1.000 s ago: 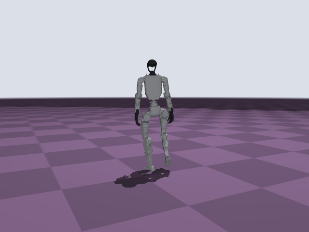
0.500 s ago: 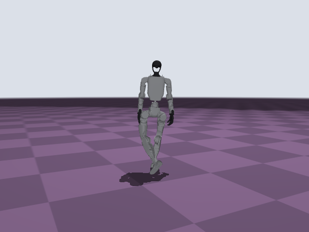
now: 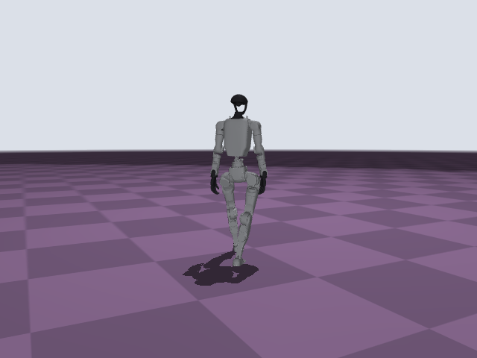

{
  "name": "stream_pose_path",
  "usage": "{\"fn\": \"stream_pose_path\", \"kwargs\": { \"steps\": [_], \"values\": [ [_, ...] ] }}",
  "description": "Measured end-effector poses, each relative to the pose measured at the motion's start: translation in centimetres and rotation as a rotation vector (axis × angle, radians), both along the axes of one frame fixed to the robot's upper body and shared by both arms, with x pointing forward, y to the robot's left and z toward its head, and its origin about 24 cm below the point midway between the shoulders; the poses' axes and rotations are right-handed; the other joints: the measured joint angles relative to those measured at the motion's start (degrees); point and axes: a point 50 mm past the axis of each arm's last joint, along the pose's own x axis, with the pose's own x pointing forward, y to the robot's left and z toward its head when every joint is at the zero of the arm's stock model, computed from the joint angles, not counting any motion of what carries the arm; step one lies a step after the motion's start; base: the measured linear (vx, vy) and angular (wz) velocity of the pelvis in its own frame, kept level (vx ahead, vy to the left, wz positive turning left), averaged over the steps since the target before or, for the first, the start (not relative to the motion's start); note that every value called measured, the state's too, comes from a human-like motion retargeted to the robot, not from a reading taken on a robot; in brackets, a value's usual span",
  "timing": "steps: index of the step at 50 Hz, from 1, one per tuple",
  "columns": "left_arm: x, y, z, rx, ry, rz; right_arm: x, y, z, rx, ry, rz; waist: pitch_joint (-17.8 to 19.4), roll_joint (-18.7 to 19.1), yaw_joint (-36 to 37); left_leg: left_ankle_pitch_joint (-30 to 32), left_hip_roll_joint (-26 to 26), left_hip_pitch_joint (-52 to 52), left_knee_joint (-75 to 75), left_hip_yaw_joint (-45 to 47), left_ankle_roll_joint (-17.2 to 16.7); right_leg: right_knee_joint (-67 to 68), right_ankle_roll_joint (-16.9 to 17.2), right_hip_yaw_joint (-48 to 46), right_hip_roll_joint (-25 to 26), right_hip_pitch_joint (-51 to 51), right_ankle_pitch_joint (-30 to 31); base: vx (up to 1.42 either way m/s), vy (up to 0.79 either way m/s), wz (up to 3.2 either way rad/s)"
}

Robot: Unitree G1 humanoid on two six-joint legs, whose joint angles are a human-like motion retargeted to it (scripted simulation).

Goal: In place motions

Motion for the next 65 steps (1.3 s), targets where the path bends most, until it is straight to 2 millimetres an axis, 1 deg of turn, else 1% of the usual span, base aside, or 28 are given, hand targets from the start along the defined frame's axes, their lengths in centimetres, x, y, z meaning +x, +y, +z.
{"fn": "stream_pose_path", "kwargs": {
  "steps": [2,3,5,7,10,12,14,15,17,19,21,25,30,33,37,40,42,45,48,50,52,54,56,58,60,61,63,65],
  "values": [
    [-0.3,0.2,0.0,0.011,0.007,0.013,-0.8,-0.3,-0.1,-0.022,0.025,0.025,-0.5,0.0,0.4,0.2,0.6,0.8,0.6,-1.4,0.8,-0.1,-0.5,1.2,0.1,1.5,-0.1,0.68,-0.05,-0.78],
    [-0.5,0.3,0.1,0.021,0.011,0.020,-1.4,-0.6,-0.2,-0.037,0.048,0.031,-1.3,-0.2,0.4,0.4,0.8,1.5,1.8,-1.0,3.0,0.1,-0.6,1.3,-0.4,1.9,0.0,0.71,-0.01,-0.88],
    [-1.0,0.6,0.2,0.040,0.027,0.043,-2.8,-1.1,-0.4,-0.059,0.106,0.032,-3.2,-0.2,1.0,3.2,1.8,3.8,2.2,5.9,5.1,1.1,-1.1,1.7,-0.8,2.1,0.9,0.73,0.03,-0.93],
    [-1.7,0.8,0.3,0.055,0.051,0.072,-4.7,-1.6,-0.5,-0.077,0.178,0.009,-5.0,0.2,1.9,6.8,1.4,4.3,2.1,-0.6,4.0,3.2,-1.5,2.2,-1.0,2.5,3.7,0.84,0.07,-0.86],
    [-3.0,1.0,0.5,0.068,0.098,0.127,-7.5,-2.1,-0.5,-0.095,0.283,-0.041,-7.3,0.0,1.6,6.1,1.7,6.4,3.1,-0.9,4.6,10.1,-1.4,-0.8,-2.8,1.0,13.0,0.92,0.06,-0.57],
    [-2.9,1.5,0.6,0.075,0.109,0.137,-8.3,-2.3,-0.4,-0.097,0.317,-0.084,-8.0,0.3,1.3,4.5,2.8,8.3,2.8,2.5,5.4,17.3,0.0,-6.2,-5.4,-2.2,21.3,0.64,0.02,-0.49],
    [-2.2,1.9,0.6,0.081,0.103,0.124,-8.3,-2.4,-0.3,-0.094,0.321,-0.121,-7.8,1.3,1.7,3.1,4.0,10.8,2.0,5.0,5.9,25.3,-0.1,-11.0,-7.4,-6.1,24.9,0.55,0.01,-0.72],
    [-1.8,2.2,0.7,0.085,0.097,0.113,-8.2,-2.5,-0.3,-0.092,0.317,-0.139,-7.5,1.9,2.0,2.3,4.5,12.0,1.6,5.4,6.0,29.7,-0.6,-13.3,-8.4,-8.0,25.5,0.47,-0.02,-0.81],
    [-0.3,3.1,0.7,0.095,0.066,0.080,-7.7,-2.5,-0.3,-0.080,0.296,-0.177,-6.1,2.8,1.6,0.8,5.3,14.5,1.3,6.5,6.3,37.8,-5.3,-20.8,-12.9,-11.4,17.3,0.53,0.01,-0.39],
    [1.3,3.6,0.7,0.105,0.030,0.039,-7.4,-2.5,-0.4,-0.067,0.271,-0.216,-4.9,3.0,-0.4,-0.7,4.4,17.1,0.5,7.8,7.1,39.9,-6.2,-23.9,-14.3,-13.8,13.6,0.46,0.02,0.31],
    [3.0,4.3,0.7,0.118,-0.016,0.005,-7.0,-2.3,-0.4,-0.044,0.242,-0.253,-4.4,2.6,-1.8,-1.7,3.9,18.8,-0.4,8.7,7.5,37.6,-5.6,-23.9,-11.7,-17.5,12.9,0.30,-0.10,0.25],
    [6.1,4.8,0.9,0.123,-0.111,-0.035,-7.2,-1.9,-0.5,-0.021,0.222,-0.300,-4.6,0.2,-4.7,-4.0,0.1,21.6,-1.4,8.8,9.6,24.1,-0.8,-19.4,-7.1,-23.3,14.7,0.49,-0.11,0.34],
    [8.8,4.4,1.1,0.108,-0.191,-0.064,-8.1,-1.9,-0.5,-0.032,0.257,-0.313,-4.1,-4.2,-7.6,-7.5,-6.6,26.7,-2.4,7.4,13.3,2.3,1.3,-22.8,-9.8,-26.1,18.3,0.45,-0.12,0.43],
    [9.5,3.8,1.1,0.082,-0.200,-0.099,-9.0,-2.0,-0.5,-0.048,0.294,-0.310,-3.9,-5.0,-8.2,-9.5,-8.1,30.0,-2.6,7.1,15.1,-5.5,4.3,-25.5,-10.4,-28.4,17.5,0.49,-0.13,0.21],
    [9.2,2.9,0.8,0.059,-0.193,-0.143,-10.4,-2.3,-0.3,-0.073,0.348,-0.317,-4.5,-4.8,-8.4,-12.3,-8.9,33.9,-2.2,7.0,17.9,-9.0,4.2,-30.9,-11.3,-28.9,15.3,0.52,-0.19,0.09],
    [7.6,2.1,0.5,0.049,-0.164,-0.136,-11.4,-2.4,-0.2,-0.084,0.375,-0.333,-5.3,-4.1,-10.2,-13.5,-8.6,36.4,-0.9,5.4,19.5,-6.9,-0.5,-31.3,-11.7,-27.4,15.6,0.57,-0.23,0.25],
    [6.1,1.8,0.3,0.071,-0.132,-0.115,-11.5,-2.6,-0.1,-0.089,0.391,-0.344,-7.0,-4.5,-10.1,-12.8,-9.3,37.3,1.2,6.6,21.0,-3.7,-1.4,-28.8,-13.2,-28.2,18.6,0.68,-0.28,-0.29],
    [1.9,0.7,0.1,0.106,-0.025,-0.056,-12.4,-2.8,0.1,-0.097,0.440,-0.367,-10.3,-4.1,-10.8,-6.3,-7.9,36.8,8.1,9.3,24.6,0.9,-0.5,-24.9,-14.3,-27.9,15.2,0.78,-0.33,-0.34],
    [-0.9,-0.2,0.3,0.129,0.063,0.014,-11.4,-2.4,-0.1,-0.075,0.409,-0.406,-8.8,-5.6,-10.0,3.3,-4.4,31.4,25.7,9.1,27.3,1.6,0.9,-22.2,-15.6,-22.8,12.3,0.59,-0.34,-0.62],
    [-1.4,0.1,0.4,0.127,0.094,0.007,-9.8,-2.2,-0.3,-0.047,0.356,-0.415,-7.5,-6.2,-11.1,4.3,-1.0,26.6,38.9,8.7,29.8,1.8,1.4,-21.5,-15.9,-20.0,10.4,0.44,-0.25,-0.49],
    [-1.7,0.7,0.5,0.141,0.110,-0.029,-8.7,-1.9,-0.4,-0.017,0.325,-0.411,-5.6,-5.5,-8.8,-3.7,5.0,24.9,49.3,9.0,30.0,1.4,0.4,-19.2,-12.1,-16.1,8.6,0.60,-0.38,-1.28],
    [-1.4,0.8,0.4,0.150,0.089,-0.025,-7.4,-1.7,-0.4,0.003,0.287,-0.399,-4.2,-6.1,-6.8,-8.9,7.9,23.2,53.2,9.9,30.0,1.0,-0.3,-16.9,-10.6,-13.0,7.6,0.47,-0.26,-1.30],
    [-0.6,0.8,0.2,0.146,0.046,0.003,-5.7,-1.5,-0.4,0.018,0.235,-0.375,-3.2,-6.9,-4.9,-12.4,8.4,20.1,52.9,11.4,30.0,0.4,-0.2,-14.5,-10.8,-11.1,7.2,0.39,-0.11,-1.01],
    [0.5,0.7,0.1,0.136,-0.003,0.010,-4.0,-1.5,-0.3,0.026,0.176,-0.346,-3.8,-8.0,-4.9,-11.9,5.4,15.6,46.9,12.3,30.0,-0.2,0.8,-13.5,-13.2,-11.0,7.3,0.33,0.05,-0.29],
    [1.5,0.9,0.0,0.138,-0.045,-0.001,-2.7,-1.5,-0.2,0.032,0.121,-0.308,-4.7,-8.1,-4.9,-9.6,2.6,11.6,37.9,11.0,26.6,0.0,1.2,-12.6,-13.9,-11.3,6.6,0.30,0.03,-0.28],
    [1.8,1.0,0.0,0.141,-0.062,-0.005,-2.2,-1.6,-0.1,0.031,0.098,-0.290,-4.7,-7.4,-4.7,-8.1,2.0,10.5,32.6,9.4,24.0,0.0,1.3,-12.1,-13.1,-10.9,6.2,0.39,-0.03,-0.55],
    [2.6,1.1,0.0,0.143,-0.091,-0.005,-1.2,-1.8,0.1,0.027,0.060,-0.260,-4.5,-5.8,-4.3,-5.2,2.0,8.9,22.8,7.5,19.5,0.0,1.3,-11.2,-11.3,-10.0,5.3,0.40,-0.03,-0.66],
    [3.3,1.1,0.0,0.142,-0.117,0.009,-0.4,-2.0,0.2,0.017,0.035,-0.239,-3.8,-4.0,-3.6,0.6,3.3,7.7,14.2,5.6,15.4,-0.1,1.3,-9.6,-9.0,-8.5,4.5,0.41,0.01,-0.92]
  ]
}}
